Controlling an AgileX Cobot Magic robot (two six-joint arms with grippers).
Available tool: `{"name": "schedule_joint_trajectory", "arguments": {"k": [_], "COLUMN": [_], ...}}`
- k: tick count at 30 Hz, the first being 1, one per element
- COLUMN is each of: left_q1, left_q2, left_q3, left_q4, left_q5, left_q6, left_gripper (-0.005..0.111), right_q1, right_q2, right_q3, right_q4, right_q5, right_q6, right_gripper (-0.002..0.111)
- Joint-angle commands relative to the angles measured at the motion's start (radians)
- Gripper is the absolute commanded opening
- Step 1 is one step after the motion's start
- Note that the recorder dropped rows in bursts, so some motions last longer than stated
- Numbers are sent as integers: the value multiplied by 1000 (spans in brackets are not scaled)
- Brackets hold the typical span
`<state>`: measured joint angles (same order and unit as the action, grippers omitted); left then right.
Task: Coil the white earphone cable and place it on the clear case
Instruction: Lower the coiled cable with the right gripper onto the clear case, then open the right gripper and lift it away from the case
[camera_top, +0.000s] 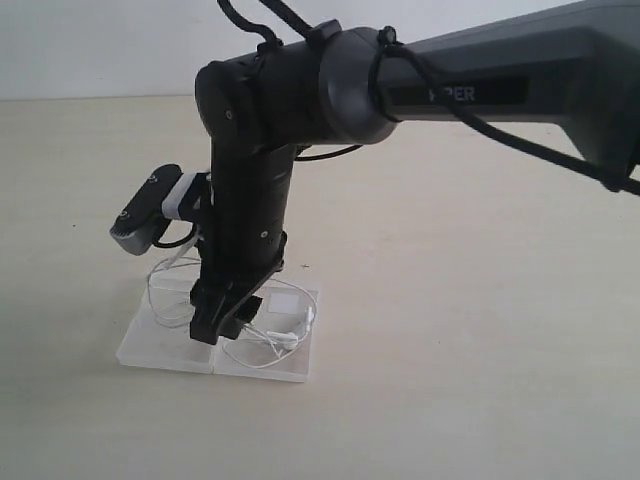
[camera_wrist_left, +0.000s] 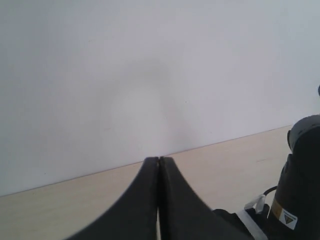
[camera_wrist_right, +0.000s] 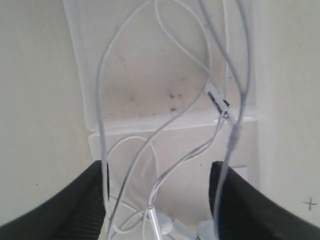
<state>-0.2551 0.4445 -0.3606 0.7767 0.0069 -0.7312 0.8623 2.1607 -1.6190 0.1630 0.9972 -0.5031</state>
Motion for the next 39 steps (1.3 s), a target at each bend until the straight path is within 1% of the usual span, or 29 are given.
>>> {"name": "schedule_joint_trajectory", "arguments": {"k": [1, 10, 12, 14, 16, 18, 20, 21, 25, 28, 31, 35, 39], "left_q1": [1, 1, 1, 1, 1, 1, 1, 1, 1, 1, 1, 1, 1], "left_q2": [-6, -6, -6, -6, -6, -12, -34, -52, -142, -215, -291, -371, -418], "left_q3": [2, 2, 2, 2, 2, 2, -7, -16, -45, -60, -74, -84, -84], "left_q4": [0, 0, 0, 0, 0, 0, 0, 0, -8, -20, -64, -149, -207], "left_q5": [-7, -12, -12, -12, -12, -7, 8, 18, 96, 165, 200, 267, 397], "left_q6": [-5, -5, -5, -5, -5, -7, -8, -8, -10, -10, -10, -10, -10], "left_gripper": [0, 0, 0, 0, 0, 0, 0, 0, 0, 0, 0, 0, 0], "right_q1": [1, 1, 1, 1, 1, 1, 1, 1, 1, 1, 1, 1, 1], "right_q2": [-43, -140, -165, -188, -218, -254, -316, -359, -572, -757, -953, -1214, -1389], "right_q3": [-13, -16, -16, -16, -16, 2, 54, 100, 338, 497, 626, 771, 868], "right_q4": [1, -1, -6, -12, -51, -75, -89, -94, -98, -98, -142, -272, -299], "right_q5": [20, 50, 64, 77, 98, 105, 62, 16, -213, -305, -360, -396, -390], "right_q6": [0, 12, 42, 111, 226, 309, 343, 363, 423, 460, 527, 691, 687], "right_gripper": [59, 59, 59, 55, 43, 24, 5, 0, 0, 0, 0, 0, 0]}}
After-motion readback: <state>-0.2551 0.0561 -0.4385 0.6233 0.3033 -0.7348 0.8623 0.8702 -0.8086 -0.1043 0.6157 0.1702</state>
